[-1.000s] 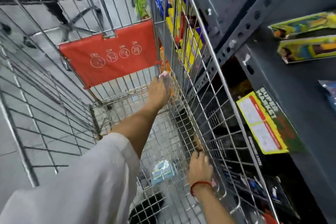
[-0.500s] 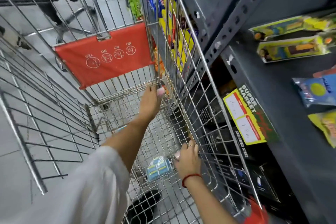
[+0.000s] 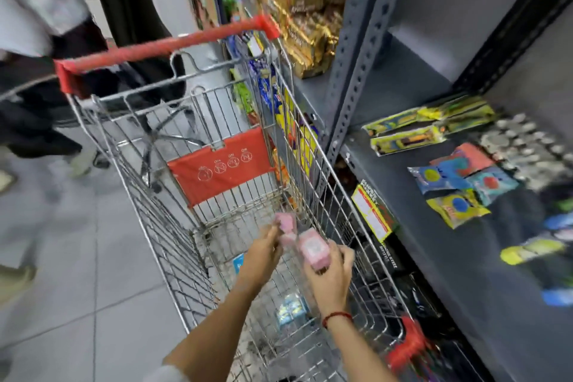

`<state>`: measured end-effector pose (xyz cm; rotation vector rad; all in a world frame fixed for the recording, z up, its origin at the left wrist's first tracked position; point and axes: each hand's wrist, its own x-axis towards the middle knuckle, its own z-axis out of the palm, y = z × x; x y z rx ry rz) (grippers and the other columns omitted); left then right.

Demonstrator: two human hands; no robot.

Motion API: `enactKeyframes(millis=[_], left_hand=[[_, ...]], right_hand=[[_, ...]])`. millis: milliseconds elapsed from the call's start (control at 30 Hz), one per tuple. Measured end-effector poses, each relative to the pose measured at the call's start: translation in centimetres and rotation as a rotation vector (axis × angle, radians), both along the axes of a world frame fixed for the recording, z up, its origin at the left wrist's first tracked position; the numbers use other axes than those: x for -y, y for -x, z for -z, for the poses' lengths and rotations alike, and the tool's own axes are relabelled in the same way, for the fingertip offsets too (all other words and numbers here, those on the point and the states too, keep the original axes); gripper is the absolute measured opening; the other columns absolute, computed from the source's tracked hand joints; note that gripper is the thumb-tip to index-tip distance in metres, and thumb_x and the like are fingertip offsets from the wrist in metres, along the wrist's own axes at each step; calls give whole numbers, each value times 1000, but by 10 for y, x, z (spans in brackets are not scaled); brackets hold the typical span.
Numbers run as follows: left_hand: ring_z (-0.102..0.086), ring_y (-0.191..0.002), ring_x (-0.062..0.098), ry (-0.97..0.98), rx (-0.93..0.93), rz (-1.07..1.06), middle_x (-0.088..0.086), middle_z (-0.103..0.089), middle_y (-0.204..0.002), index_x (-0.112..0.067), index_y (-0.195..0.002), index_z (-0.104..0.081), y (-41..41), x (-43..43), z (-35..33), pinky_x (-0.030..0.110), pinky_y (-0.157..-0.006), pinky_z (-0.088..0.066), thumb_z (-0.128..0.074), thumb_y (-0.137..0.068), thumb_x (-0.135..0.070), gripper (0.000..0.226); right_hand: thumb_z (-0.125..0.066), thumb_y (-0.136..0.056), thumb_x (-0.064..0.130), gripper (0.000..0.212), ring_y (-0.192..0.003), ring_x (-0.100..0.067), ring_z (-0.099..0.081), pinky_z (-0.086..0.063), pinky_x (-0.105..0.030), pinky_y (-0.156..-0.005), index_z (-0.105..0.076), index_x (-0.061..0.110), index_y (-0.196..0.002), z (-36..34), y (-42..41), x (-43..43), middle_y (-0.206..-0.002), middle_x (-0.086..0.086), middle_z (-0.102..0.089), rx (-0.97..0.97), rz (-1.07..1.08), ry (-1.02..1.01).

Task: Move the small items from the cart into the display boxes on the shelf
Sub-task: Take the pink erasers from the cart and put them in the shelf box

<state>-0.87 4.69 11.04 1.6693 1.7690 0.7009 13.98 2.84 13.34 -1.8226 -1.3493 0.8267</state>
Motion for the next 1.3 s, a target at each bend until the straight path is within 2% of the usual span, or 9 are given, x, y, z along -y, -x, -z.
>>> enactKeyframes(millis=[133,267,433,700,800,900,1033,1167,1300], left_hand=[[-64,-89,19,-64,11,-4,7,-64,-108,-9,-135,-42,-1,20,-39,34,-80,-54,-54,-93,-13,43],[-66,-85,19,-182,-12,-13,1,-66,-108,-16,-137,-42,-8,38,-83,34,-74,-56,-56,-93,-22,47],[-67,-81,18,-384,-50,60,5,-67,-112,-11,-128,-51,-33,48,-140,32,-70,-58,-60,-91,-20,39],[-69,-90,21,-688,-72,323,6,-67,-116,-8,-120,-56,-122,50,-215,35,-70,-59,-65,-85,-10,36],[-69,-84,26,-730,-64,448,10,-69,-110,-5,-119,-58,-166,54,-232,34,-68,-58,-67,-83,-7,38],[-69,-78,32,-715,-147,536,17,-70,-90,-3,-110,-63,-217,63,-244,39,-59,-58,-71,-78,-10,33],[-68,-68,31,-823,-279,704,12,-68,-72,-7,-92,-65,-281,83,-258,34,-60,-54,-82,-66,-17,32],[-66,-76,25,-892,-352,867,6,-69,-74,-13,-100,-67,-330,98,-254,35,-70,-45,-76,-69,-23,34],[-65,-83,22,-903,-418,997,3,-72,-75,-14,-103,-66,-361,97,-249,31,-67,-53,-73,-71,-24,35]], right_hand=[[-81,-62,-7,59,-92,-19,-48,-32,10,-73,-57,-7,-117,-38,-9,15,-113,-23,-46,2,48,-133],[-83,-58,-4,50,-85,-35,-58,-32,-5,-74,-63,-8,-103,-84,-24,29,-102,-25,-50,29,113,-265],[-83,-58,-1,52,-86,-36,-61,-41,-19,-76,-63,-8,-104,-140,-43,43,-98,-25,-54,49,185,-482],[-81,-65,5,49,-97,-29,-58,-43,-20,-85,-61,-5,-109,-214,-119,79,-105,-23,-52,76,353,-645],[-81,-67,8,51,-93,-21,-56,-43,-18,-83,-60,-3,-112,-225,-162,98,-105,-20,-51,114,462,-670],[-79,-71,11,46,-93,-28,-57,-51,-35,-86,-61,-1,-112,-232,-209,122,-105,-18,-49,105,631,-632],[-76,-75,11,43,-109,-38,-53,-47,-43,-97,-63,-7,-112,-237,-256,152,-115,-28,-51,-56,933,-551],[-61,-87,32,47,-82,-36,-63,-37,-31,-67,-68,-14,-91,-238,-285,173,-88,-33,-67,-343,1249,-423],[-46,-99,26,36,-99,-31,-60,-53,-45,-85,-51,5,-127,-234,-304,171,-117,-16,-58,-867,1013,-262]])
